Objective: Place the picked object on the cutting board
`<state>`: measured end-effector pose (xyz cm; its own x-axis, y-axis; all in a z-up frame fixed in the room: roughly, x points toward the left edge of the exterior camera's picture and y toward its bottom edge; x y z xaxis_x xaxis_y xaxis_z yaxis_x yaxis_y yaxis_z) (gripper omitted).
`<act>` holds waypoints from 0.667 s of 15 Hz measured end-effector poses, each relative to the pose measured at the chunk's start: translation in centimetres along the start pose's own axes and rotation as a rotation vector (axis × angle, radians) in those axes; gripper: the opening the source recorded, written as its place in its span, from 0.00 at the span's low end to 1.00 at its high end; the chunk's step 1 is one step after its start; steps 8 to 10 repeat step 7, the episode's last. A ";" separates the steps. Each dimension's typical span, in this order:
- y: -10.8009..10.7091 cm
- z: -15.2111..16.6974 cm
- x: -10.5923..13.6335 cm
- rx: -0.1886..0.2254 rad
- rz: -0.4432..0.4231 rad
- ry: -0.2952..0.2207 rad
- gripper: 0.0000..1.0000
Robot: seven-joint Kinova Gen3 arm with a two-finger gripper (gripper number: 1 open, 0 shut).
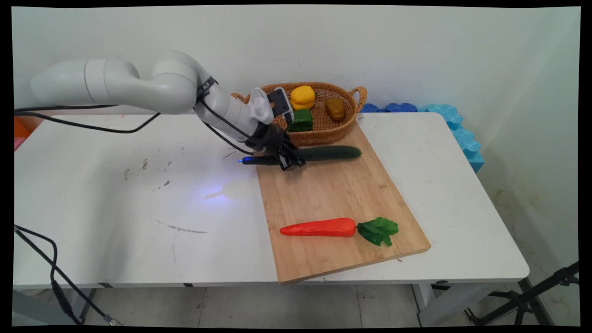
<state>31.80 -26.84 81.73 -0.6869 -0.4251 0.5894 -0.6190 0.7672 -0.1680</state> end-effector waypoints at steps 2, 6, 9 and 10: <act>0.2 0.5 -0.1 -0.001 0.002 -0.001 1.00; 0.7 1.2 -0.3 -0.008 0.008 -0.001 1.00; 0.8 1.3 -0.3 -0.010 0.010 -0.001 1.00; 0.8 1.3 -0.3 -0.010 0.010 -0.001 1.00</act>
